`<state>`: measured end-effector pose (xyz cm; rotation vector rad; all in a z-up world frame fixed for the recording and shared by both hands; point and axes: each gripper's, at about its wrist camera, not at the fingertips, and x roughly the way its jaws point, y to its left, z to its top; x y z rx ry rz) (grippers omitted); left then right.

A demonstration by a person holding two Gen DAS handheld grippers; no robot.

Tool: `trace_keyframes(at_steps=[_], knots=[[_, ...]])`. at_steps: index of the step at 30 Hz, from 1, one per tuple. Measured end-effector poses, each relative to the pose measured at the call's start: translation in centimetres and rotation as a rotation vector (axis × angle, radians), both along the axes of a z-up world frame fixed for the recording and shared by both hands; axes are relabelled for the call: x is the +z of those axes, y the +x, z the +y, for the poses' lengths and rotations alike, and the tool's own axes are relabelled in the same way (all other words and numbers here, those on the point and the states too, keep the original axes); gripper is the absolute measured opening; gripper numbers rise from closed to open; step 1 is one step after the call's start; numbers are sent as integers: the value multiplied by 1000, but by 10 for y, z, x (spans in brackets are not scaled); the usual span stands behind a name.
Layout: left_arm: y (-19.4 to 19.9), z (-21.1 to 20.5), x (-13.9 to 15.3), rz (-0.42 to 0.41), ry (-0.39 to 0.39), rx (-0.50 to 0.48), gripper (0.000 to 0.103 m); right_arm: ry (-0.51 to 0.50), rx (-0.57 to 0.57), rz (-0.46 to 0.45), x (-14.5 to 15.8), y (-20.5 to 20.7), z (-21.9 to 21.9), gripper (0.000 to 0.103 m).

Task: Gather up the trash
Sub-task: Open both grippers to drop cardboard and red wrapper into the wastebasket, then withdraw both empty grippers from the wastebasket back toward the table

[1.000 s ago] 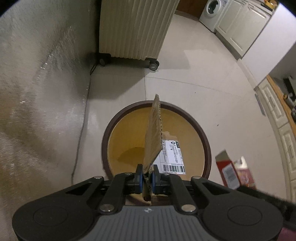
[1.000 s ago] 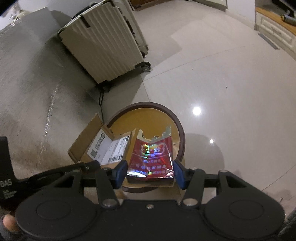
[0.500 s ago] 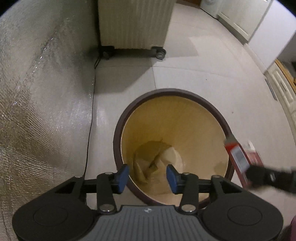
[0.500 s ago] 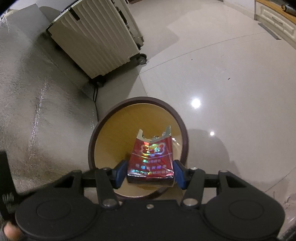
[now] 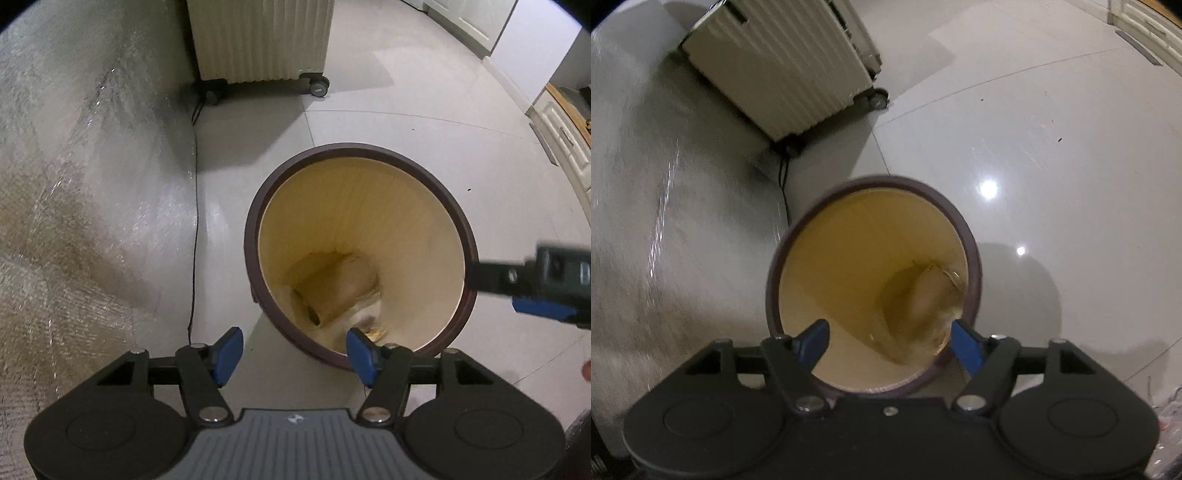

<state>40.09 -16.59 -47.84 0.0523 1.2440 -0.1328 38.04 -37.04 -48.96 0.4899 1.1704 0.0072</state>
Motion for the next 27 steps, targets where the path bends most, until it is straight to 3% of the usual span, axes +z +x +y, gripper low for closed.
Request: trace_keyframes(at_steps=[11, 17, 23, 27], knots=[[-7, -1, 12, -15, 5, 1, 72, -57, 57, 9, 16, -15, -6, 73], [-7, 1, 25, -43, 18, 19, 88, -97, 108, -14, 26, -19, -5, 74], [-8, 9, 38, -63, 17, 60, 102, -132, 127, -42, 38, -25, -8, 86], [-10, 12, 45, -58, 11, 73, 103, -154, 129, -54, 45, -27, -8, 99]])
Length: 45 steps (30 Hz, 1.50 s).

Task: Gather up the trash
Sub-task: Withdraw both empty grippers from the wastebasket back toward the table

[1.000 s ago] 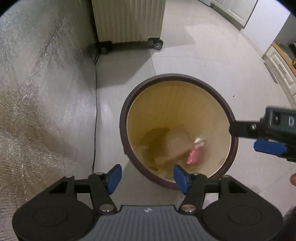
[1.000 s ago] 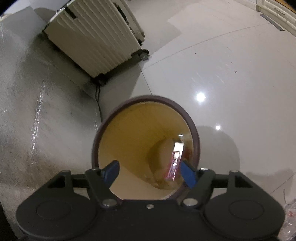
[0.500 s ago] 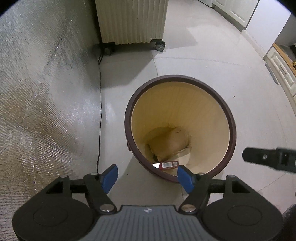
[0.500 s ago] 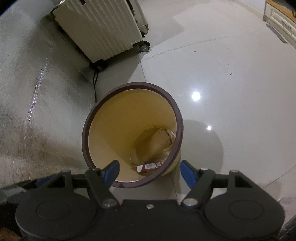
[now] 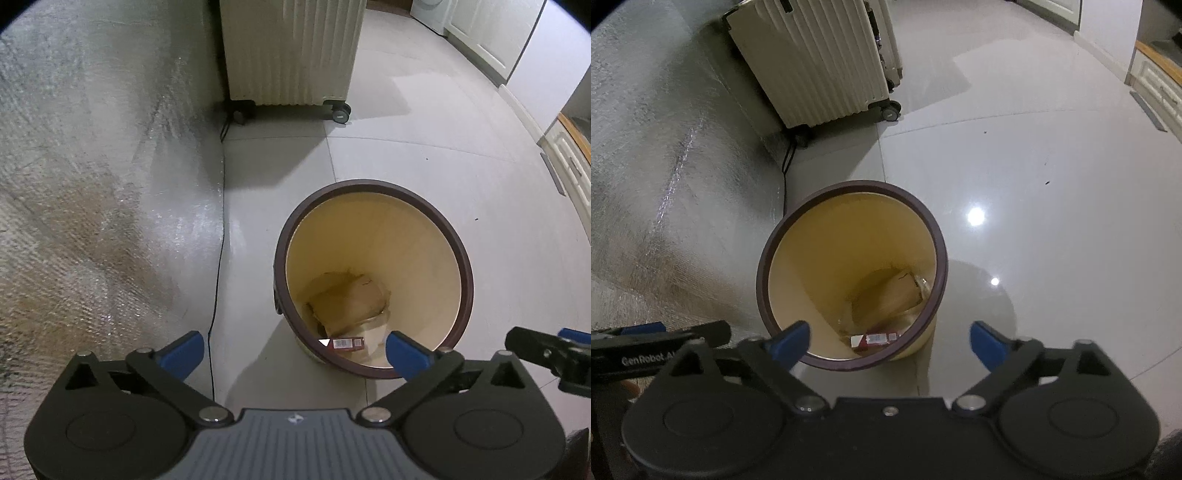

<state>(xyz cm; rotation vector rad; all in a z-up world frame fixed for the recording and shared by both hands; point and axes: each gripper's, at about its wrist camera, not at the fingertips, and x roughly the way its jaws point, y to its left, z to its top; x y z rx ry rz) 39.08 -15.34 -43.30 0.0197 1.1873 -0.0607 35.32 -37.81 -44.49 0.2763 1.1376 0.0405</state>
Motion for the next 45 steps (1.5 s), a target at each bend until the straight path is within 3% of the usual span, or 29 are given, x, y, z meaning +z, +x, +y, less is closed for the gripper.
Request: trace_keyframes(at_steps=[3, 24, 34, 45], knots=[[-3, 1, 7, -4, 9, -2, 103, -17, 5, -10, 6, -4, -1, 103], [-53, 14, 74, -45, 36, -29, 103, -80, -16, -38, 64, -53, -1, 103], [-91, 16, 128, -107, 5, -48, 103, -117, -43, -111, 118, -98, -4, 103], [-139, 11, 206, -239, -65, -88, 103, -170, -63, -256, 197, -141, -8, 103]])
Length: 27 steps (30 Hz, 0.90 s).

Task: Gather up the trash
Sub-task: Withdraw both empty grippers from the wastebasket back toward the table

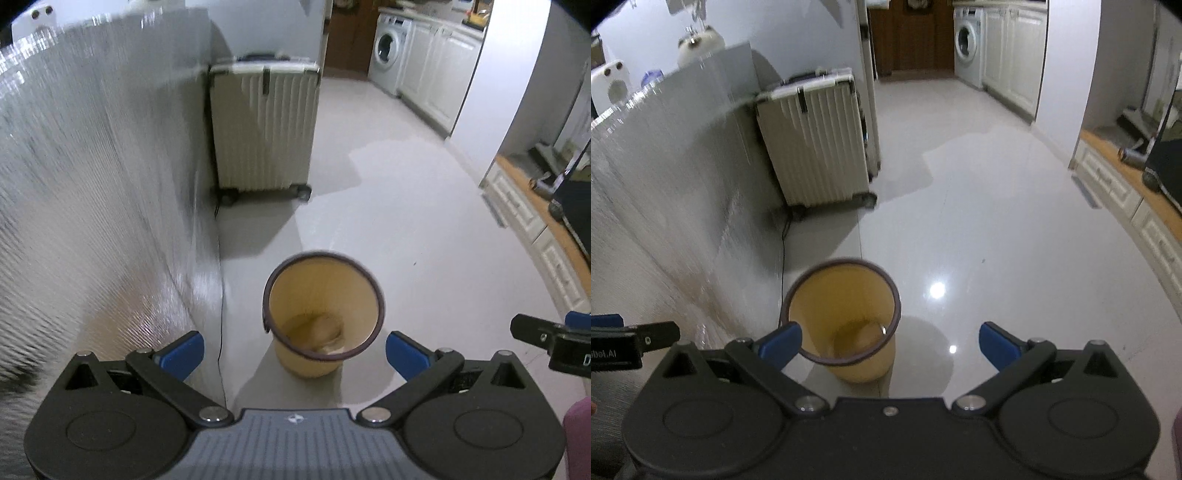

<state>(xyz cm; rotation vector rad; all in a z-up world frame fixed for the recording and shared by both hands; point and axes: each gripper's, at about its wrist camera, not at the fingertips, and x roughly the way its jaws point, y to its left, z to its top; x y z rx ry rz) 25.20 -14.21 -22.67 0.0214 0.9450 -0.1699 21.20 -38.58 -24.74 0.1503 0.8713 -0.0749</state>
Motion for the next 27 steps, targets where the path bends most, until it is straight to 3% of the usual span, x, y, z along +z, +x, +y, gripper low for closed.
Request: trace_keyframes(at_steps=[16, 27], knots=[[-61, 10, 124, -285, -122, -27, 103, -49, -21, -275, 127, -62, 4, 103], [-98, 54, 189, -433, -154, 12, 103, -63, 42, -399, 187, -77, 40, 103]])
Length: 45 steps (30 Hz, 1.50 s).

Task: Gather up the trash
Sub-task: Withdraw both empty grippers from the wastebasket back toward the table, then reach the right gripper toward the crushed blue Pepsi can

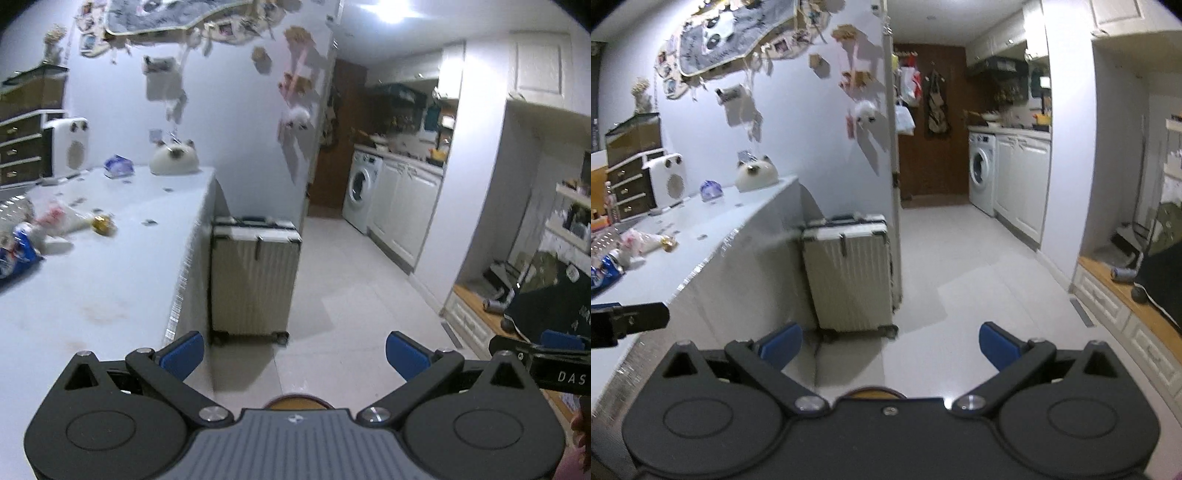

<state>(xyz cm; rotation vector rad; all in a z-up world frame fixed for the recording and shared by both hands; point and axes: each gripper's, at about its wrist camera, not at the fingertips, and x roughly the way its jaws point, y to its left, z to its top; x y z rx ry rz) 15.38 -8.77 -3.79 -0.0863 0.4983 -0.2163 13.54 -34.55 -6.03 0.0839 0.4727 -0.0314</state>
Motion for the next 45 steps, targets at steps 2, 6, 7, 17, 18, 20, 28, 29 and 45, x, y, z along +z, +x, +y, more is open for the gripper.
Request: trace_keyframes(at_steps=[2, 6, 7, 17, 18, 20, 28, 29, 45], knots=[[-2, 16, 11, -19, -8, 23, 103, -3, 20, -17, 8, 3, 13, 103], [-6, 51, 27, -62, -5, 79, 103, 9, 70, -44, 21, 15, 42, 103], [-7, 62, 31, -71, -2, 96, 103, 14, 81, -49, 24, 19, 50, 103], [-5, 171, 50, -101, 24, 286, 103, 51, 215, -84, 46, 59, 149, 103], [-6, 183, 50, -103, 26, 304, 103, 53, 238, -87, 48, 63, 160, 103], [-7, 208, 51, -104, 33, 341, 103, 46, 292, -97, 52, 71, 185, 103], [-9, 300, 54, -111, 94, 464, 103, 54, 491, -97, 64, 104, 284, 103], [-8, 308, 54, -116, 102, 468, 103, 55, 516, -92, 65, 108, 296, 103], [30, 420, 28, -69, 115, 506, 103, -23, 802, 30, 41, 188, 468, 103]])
